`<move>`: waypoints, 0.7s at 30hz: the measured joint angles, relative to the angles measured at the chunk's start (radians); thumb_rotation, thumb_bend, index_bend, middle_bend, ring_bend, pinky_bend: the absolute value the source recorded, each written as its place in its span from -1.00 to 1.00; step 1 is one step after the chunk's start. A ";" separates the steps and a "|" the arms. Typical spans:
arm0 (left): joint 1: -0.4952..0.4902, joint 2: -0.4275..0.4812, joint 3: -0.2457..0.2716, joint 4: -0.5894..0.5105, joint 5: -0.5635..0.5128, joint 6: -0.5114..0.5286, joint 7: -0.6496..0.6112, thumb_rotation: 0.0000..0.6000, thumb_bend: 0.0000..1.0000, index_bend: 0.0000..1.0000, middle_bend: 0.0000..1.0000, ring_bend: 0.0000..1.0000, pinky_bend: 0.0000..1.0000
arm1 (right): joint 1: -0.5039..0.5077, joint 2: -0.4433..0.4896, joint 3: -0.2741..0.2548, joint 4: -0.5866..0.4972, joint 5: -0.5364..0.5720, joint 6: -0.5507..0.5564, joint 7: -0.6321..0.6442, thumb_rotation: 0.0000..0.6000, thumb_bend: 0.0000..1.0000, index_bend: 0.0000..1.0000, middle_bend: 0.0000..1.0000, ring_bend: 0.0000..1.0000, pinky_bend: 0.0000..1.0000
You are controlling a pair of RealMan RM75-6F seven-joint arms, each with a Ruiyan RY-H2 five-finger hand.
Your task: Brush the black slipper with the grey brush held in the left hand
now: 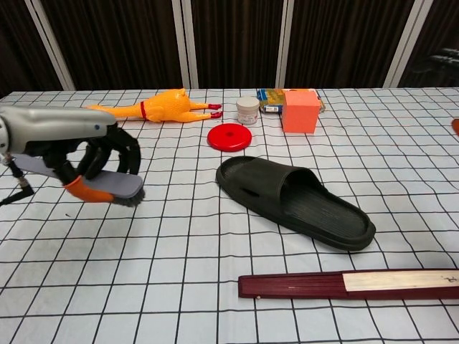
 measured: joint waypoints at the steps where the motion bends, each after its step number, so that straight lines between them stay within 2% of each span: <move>1: 0.018 0.002 0.013 0.012 0.029 0.010 -0.007 1.00 0.19 0.07 0.30 0.06 0.13 | -0.012 0.003 -0.006 0.008 -0.010 0.012 0.018 1.00 0.26 -1.00 -1.00 -1.00 -0.92; 5: 0.048 -0.017 0.042 0.088 0.073 0.021 -0.016 1.00 0.18 0.07 0.30 0.06 0.13 | -0.054 0.012 -0.027 0.053 -0.046 0.046 0.092 1.00 0.26 -1.00 -1.00 -1.00 -0.92; 10: 0.100 -0.103 0.057 0.229 0.112 0.057 -0.031 1.00 0.18 0.07 0.30 0.06 0.14 | -0.064 0.007 -0.033 0.073 -0.031 0.025 0.089 1.00 0.26 -1.00 -1.00 -1.00 -0.92; 19: 0.165 -0.252 0.049 0.449 0.169 0.059 -0.138 1.00 -0.18 -0.10 0.13 -0.05 0.09 | -0.078 -0.011 -0.030 0.102 -0.022 0.010 0.101 1.00 0.26 -1.00 -1.00 -1.00 -0.92; 21: 0.172 -0.269 0.046 0.468 0.195 0.060 -0.159 1.00 -0.37 -0.23 0.01 -0.13 0.08 | -0.080 -0.013 -0.028 0.109 -0.019 0.007 0.105 1.00 0.26 -1.00 -1.00 -1.00 -0.92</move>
